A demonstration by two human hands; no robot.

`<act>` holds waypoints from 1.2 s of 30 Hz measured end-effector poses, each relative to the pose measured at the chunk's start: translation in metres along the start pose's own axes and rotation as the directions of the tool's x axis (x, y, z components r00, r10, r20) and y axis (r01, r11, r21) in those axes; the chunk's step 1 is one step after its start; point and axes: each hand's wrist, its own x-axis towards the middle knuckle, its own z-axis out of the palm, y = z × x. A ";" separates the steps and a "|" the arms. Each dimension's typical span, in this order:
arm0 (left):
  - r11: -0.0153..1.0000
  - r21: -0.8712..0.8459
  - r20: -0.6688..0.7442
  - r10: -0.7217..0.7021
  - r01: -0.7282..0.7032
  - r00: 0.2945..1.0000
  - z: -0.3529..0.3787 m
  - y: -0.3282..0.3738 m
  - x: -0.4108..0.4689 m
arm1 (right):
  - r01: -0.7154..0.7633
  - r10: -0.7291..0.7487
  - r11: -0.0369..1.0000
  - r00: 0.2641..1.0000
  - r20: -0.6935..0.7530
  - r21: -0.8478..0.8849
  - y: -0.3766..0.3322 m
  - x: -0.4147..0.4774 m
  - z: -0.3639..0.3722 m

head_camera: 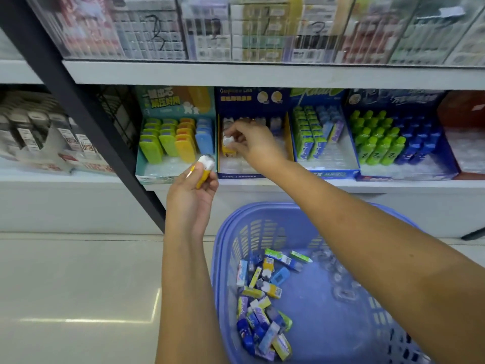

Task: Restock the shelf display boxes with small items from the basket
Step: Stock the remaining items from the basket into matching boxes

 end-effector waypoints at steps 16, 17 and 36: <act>0.988 0.132 0.081 0.075 -0.085 0.994 0.007 -0.016 0.000 | -0.088 0.086 0.990 0.996 -0.025 -0.114 -0.007 -0.001 -0.008; 0.982 0.149 0.067 0.103 -0.112 0.992 0.009 -0.018 -0.002 | -0.108 0.103 0.992 0.992 -0.068 -0.061 -0.011 -0.008 -0.010; -0.193 0.888 0.439 0.093 -0.417 0.894 0.019 -0.063 0.003 | -0.039 0.066 0.990 0.978 -0.199 0.133 0.029 -0.024 -0.029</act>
